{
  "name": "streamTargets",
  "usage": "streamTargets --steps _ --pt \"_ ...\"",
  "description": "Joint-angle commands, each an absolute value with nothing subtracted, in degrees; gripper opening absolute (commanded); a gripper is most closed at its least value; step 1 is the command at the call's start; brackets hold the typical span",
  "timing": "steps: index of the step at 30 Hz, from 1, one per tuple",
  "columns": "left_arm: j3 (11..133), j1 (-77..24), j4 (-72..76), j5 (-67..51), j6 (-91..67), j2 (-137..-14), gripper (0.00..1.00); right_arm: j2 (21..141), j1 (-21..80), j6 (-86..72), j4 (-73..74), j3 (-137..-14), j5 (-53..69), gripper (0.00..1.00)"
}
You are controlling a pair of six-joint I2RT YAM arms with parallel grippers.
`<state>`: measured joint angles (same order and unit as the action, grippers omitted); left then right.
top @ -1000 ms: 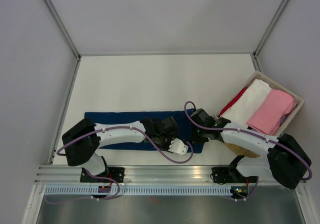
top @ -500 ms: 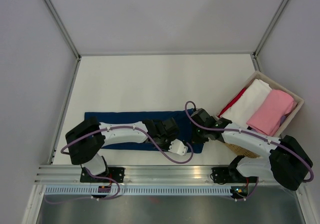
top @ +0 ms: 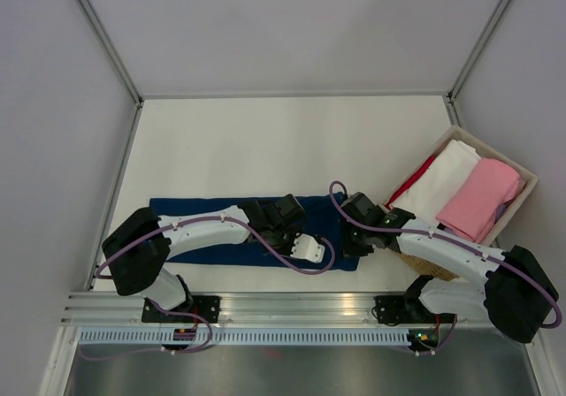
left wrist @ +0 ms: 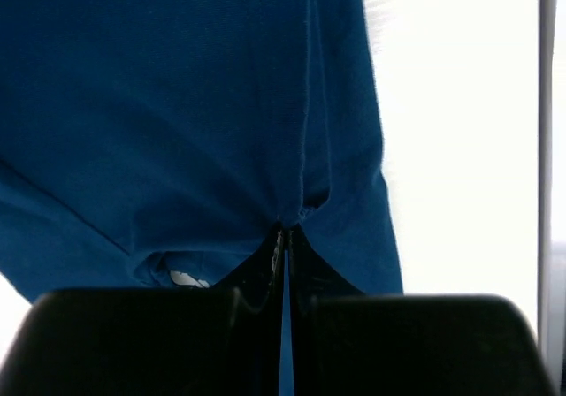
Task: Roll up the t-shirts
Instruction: Fold the tshirt
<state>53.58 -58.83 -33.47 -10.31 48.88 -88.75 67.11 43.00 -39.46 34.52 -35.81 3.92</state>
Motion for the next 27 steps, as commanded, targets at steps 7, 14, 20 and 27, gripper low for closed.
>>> streamTargets --steps 7,14,20,27 --pt "55.5 -58.4 -35.9 -15.9 49.7 -88.2 0.02 66.2 43.3 -41.5 31.1 -35.5 8.1 0.09" --pt "55.5 -58.4 -35.8 -15.6 49.6 -89.6 0.02 67.7 43.3 -44.0 27.0 -33.7 7.1 0.37" --pt "55.7 -58.4 -35.6 -15.4 49.7 -89.8 0.02 72.0 43.3 -45.7 22.4 -31.4 8.5 0.40" --pt "55.0 -58.4 -35.4 -14.9 50.0 -89.5 0.02 68.8 43.4 -45.6 24.2 -31.8 6.6 0.11"
